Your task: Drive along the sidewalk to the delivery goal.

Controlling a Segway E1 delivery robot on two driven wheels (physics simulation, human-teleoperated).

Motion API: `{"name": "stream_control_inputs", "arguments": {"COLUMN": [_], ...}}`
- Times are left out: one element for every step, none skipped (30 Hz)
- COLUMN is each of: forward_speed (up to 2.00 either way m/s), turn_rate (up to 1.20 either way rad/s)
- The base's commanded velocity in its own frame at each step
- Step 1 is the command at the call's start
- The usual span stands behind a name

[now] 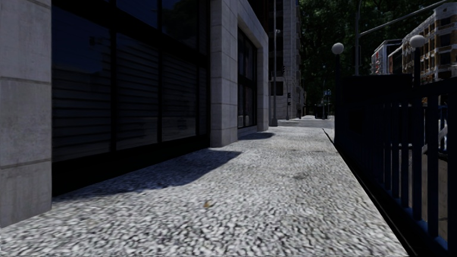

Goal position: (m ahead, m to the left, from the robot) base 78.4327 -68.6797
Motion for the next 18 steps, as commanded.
{"name": "stream_control_inputs", "arguments": {"forward_speed": [2.00, 2.00, 2.00, 2.00, 2.00, 2.00, 2.00, 2.00, 2.00, 2.00, 2.00, 2.00, 2.00, 2.00, 2.00, 2.00, 2.00, 2.00], "turn_rate": [-0.17, -0.17, -0.18, -0.19, -0.20, -0.20, -0.20, -0.21, -0.22, -0.22, -0.22, -0.24, -0.27, -0.29, -0.30, -0.30, -0.30, -0.30]}}
